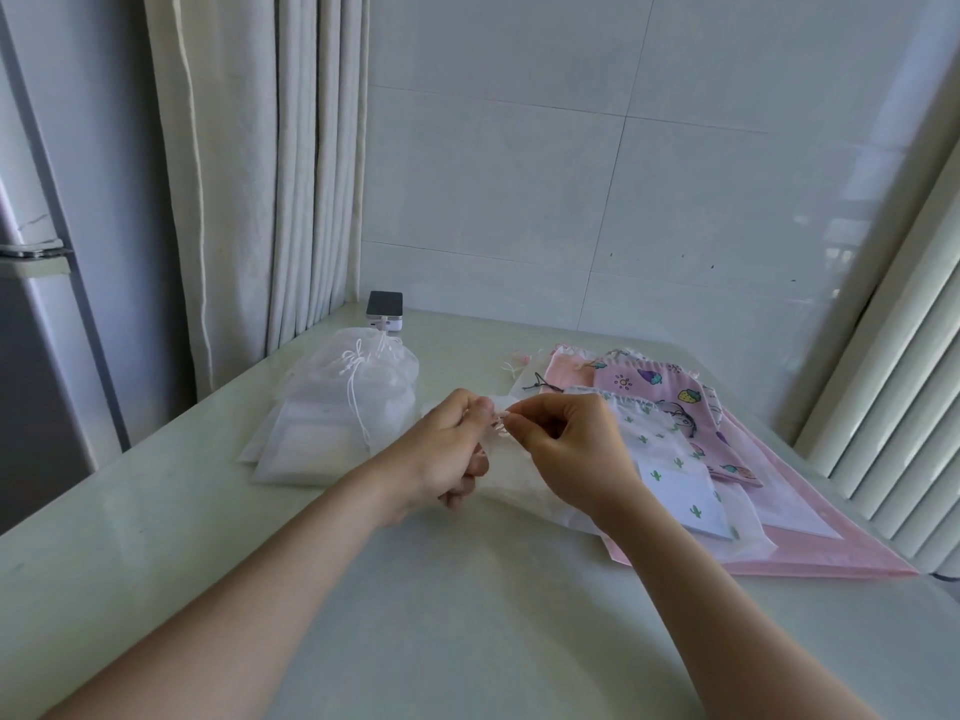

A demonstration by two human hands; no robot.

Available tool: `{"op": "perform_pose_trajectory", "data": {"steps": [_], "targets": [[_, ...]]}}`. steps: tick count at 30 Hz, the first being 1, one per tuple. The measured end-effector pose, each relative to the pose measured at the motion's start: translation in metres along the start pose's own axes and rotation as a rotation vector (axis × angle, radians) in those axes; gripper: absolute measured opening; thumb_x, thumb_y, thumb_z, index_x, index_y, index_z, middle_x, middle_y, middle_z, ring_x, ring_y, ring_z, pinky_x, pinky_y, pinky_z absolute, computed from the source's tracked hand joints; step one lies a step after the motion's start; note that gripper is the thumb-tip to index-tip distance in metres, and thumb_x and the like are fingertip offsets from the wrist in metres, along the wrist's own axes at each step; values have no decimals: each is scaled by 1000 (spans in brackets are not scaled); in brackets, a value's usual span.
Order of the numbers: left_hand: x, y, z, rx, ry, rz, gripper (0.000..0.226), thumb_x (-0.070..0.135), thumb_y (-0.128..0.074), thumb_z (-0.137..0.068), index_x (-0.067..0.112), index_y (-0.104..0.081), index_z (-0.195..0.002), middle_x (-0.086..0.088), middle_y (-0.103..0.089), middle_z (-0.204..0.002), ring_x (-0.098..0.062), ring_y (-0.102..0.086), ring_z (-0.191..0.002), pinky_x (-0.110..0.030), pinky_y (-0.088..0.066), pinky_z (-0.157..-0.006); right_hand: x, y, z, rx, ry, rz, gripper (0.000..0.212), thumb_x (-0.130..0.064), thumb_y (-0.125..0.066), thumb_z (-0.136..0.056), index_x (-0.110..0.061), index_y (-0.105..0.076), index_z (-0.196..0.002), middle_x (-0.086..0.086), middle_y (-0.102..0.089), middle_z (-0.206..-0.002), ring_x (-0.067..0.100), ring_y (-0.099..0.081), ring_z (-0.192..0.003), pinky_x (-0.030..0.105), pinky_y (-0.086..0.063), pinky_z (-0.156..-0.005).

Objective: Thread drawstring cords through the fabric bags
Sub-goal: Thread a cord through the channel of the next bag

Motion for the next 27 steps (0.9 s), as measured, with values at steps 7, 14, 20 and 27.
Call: {"op": "perform_pose_trajectory", "data": {"steps": [7, 14, 20, 27], "targets": [[4, 19, -6, 255, -113, -54, 22, 23, -37, -113, 12, -54, -105, 6, -46, -64, 0, -37, -40, -17, -31, -44, -2, 3, 2, -50, -61, -109, 8, -15, -82, -89, -15, -84, -97, -7, -78, -76, -3, -59, -53, 10, -42, -52], [4, 30, -8, 390, -185, -159, 19, 24, -51, -108, 20, -62, -94, 14, -58, -73, -2, -50, -57, -24, -36, -56, 3, 7, -2, -20, -65, 120, 5, -19, -77, -91, -18, -82, -91, -7, -73, -67, 0, -60, -54, 20, -47, -59], [6, 45, -6, 511, -181, -226, 15, 31, -65, -101, 27, -76, -93, 11, -75, -83, -6, -64, -69, -19, -43, -62, 0, 9, -2, 51, -25, 328, 12, -20, -65, -92, -19, -71, -82, -12, -67, -70, 9, -63, -73, 24, -44, -62], [7, 42, -6, 480, -221, -255, 10, 31, -70, -99, 27, -78, -95, 14, -58, -49, -2, -53, -47, -18, -36, -50, 0, 16, -1, 157, -44, 338, 8, -18, -61, -88, -16, -62, -81, -5, -65, -80, 15, -57, -81, 29, -40, -66]]}}
Point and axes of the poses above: each hand's wrist, its own z-axis away from the middle knuckle, its own y-axis out of the back of the hand, x = y × z, the point moved 6 cm from there along -z, towards the middle knuckle
